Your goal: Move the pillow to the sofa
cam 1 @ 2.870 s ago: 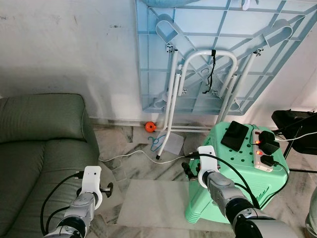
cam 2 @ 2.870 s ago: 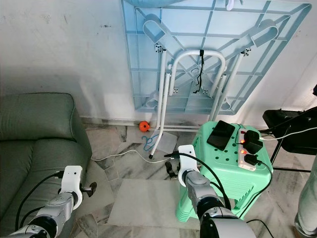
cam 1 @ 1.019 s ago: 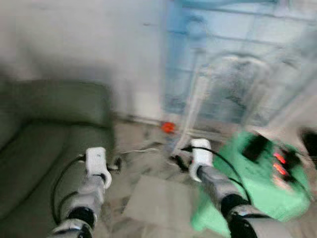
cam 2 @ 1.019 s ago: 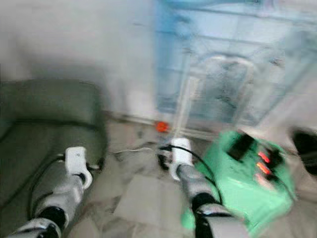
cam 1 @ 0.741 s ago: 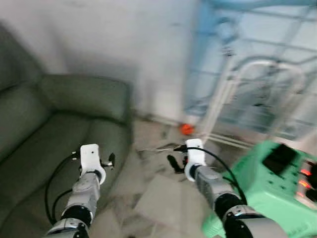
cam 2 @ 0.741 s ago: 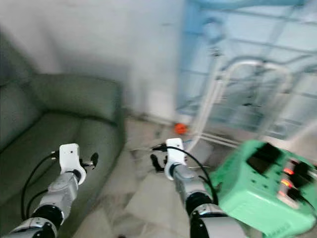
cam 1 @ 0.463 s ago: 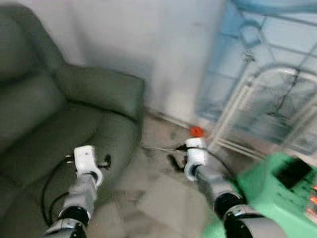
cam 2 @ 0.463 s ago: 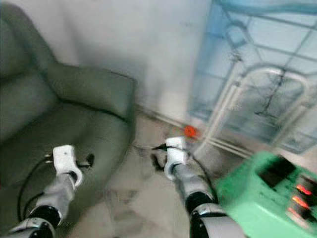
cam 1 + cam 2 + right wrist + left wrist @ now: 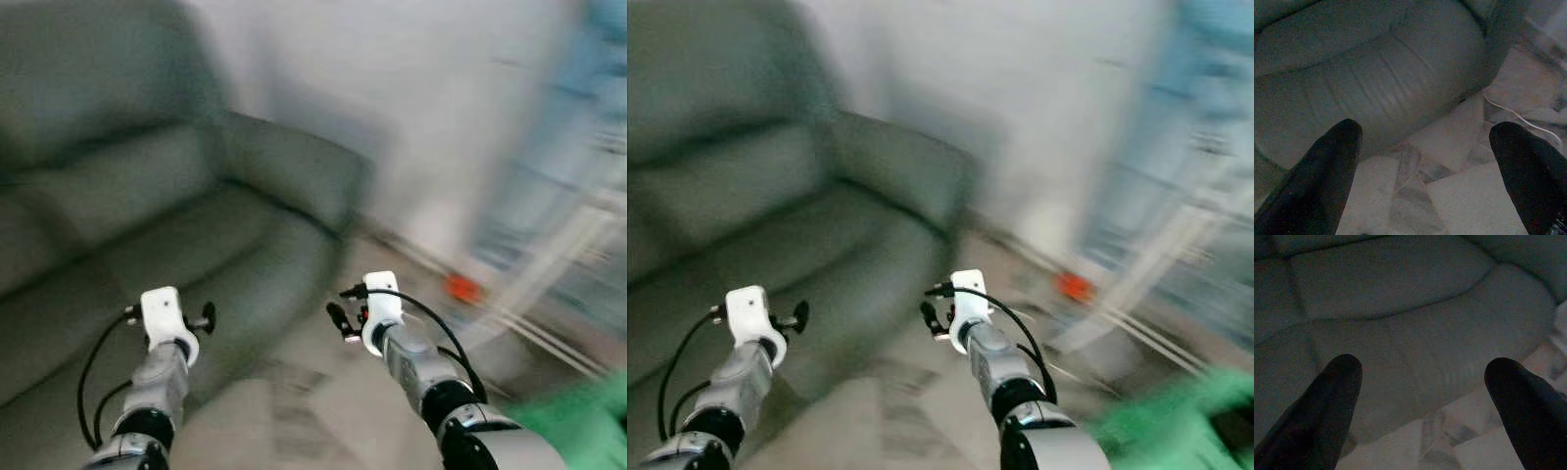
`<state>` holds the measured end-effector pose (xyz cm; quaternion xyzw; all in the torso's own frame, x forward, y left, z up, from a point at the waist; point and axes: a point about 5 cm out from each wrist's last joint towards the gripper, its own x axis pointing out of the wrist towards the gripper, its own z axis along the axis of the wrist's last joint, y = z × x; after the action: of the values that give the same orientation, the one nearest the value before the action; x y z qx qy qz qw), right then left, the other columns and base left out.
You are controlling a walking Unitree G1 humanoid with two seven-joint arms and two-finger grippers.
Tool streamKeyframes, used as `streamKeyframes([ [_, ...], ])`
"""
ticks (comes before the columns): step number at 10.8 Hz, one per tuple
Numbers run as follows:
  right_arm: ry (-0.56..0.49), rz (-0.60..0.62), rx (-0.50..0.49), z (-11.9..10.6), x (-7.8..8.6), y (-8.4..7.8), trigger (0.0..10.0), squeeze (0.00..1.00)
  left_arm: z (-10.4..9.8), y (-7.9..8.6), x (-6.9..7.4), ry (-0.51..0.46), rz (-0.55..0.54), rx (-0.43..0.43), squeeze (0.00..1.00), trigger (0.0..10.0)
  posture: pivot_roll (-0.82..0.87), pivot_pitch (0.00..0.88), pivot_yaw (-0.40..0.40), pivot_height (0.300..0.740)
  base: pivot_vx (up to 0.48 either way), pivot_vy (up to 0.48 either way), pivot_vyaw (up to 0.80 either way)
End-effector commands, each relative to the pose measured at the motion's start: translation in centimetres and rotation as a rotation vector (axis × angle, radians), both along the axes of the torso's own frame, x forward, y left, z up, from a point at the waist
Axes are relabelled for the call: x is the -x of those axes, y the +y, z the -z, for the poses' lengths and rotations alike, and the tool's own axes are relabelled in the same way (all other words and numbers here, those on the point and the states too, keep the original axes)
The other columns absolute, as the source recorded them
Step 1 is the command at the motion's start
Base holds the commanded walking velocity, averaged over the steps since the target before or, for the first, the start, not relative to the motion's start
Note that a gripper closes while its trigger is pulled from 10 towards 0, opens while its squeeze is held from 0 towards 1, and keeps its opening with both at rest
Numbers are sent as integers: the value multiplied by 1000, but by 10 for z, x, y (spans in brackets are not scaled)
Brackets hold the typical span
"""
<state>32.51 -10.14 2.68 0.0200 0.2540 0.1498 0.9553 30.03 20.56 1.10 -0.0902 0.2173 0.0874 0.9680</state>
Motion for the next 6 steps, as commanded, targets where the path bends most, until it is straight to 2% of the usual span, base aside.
streamKeyframes([
  [1, 0, 13, 3, -1, -2, -5, 10000, 0, 1, -4, 0, 4, 11, -1, 0, 10000, -83, 0, -41, 740, 0, 0, 800],
  [6, -3, 10, 2, -2, -2, -4, 10000, 0, 1, -5, -1, 7, 30, -28, 0, 10000, -82, 0, -37, 740, 0, 0, 800],
])
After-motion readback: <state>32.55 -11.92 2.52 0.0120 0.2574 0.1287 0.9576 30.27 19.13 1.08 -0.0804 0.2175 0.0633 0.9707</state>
